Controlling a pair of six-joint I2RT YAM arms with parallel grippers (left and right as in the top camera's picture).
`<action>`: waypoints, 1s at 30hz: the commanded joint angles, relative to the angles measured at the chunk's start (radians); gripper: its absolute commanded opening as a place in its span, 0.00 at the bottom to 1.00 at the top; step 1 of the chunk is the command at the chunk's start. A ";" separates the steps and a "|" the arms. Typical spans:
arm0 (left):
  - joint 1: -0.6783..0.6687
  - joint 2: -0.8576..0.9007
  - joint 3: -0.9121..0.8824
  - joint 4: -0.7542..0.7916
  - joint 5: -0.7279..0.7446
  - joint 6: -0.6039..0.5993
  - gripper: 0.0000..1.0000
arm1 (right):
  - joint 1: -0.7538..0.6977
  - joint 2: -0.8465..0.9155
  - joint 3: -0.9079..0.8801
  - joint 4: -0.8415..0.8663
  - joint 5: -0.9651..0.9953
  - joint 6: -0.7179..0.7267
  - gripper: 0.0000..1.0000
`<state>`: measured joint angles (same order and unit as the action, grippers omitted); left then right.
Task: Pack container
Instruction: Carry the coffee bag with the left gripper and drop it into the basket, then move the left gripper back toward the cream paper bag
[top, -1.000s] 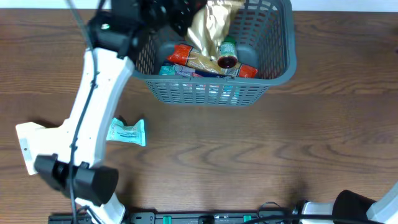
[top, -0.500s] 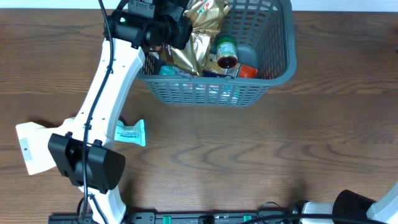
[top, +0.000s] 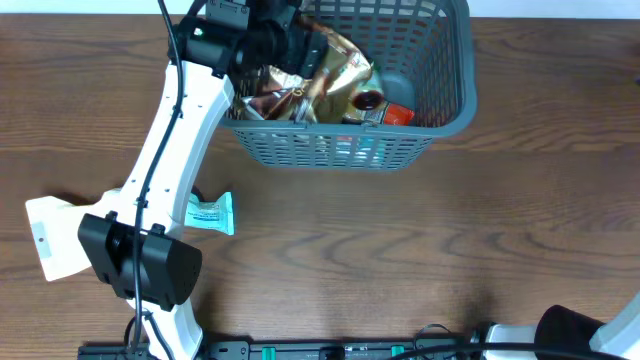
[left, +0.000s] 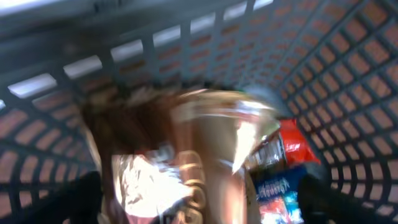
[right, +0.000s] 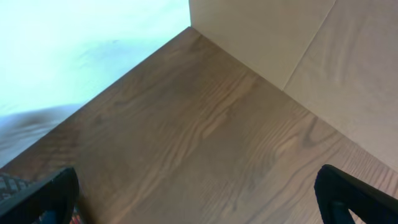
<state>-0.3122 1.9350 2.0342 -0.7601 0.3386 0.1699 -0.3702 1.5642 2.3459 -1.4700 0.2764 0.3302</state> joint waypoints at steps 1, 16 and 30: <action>0.002 -0.032 0.031 0.054 0.016 -0.034 0.99 | -0.008 0.005 0.000 -0.002 0.000 0.013 0.99; 0.081 -0.276 0.044 -0.071 -0.581 -0.383 0.99 | -0.008 0.005 0.000 -0.002 0.000 0.013 0.99; 0.431 -0.392 0.041 -0.705 -0.702 -1.265 0.99 | -0.008 0.005 0.000 -0.002 0.000 0.013 0.99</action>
<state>0.0704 1.5391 2.0697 -1.4071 -0.3431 -0.7734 -0.3702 1.5642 2.3459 -1.4704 0.2764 0.3302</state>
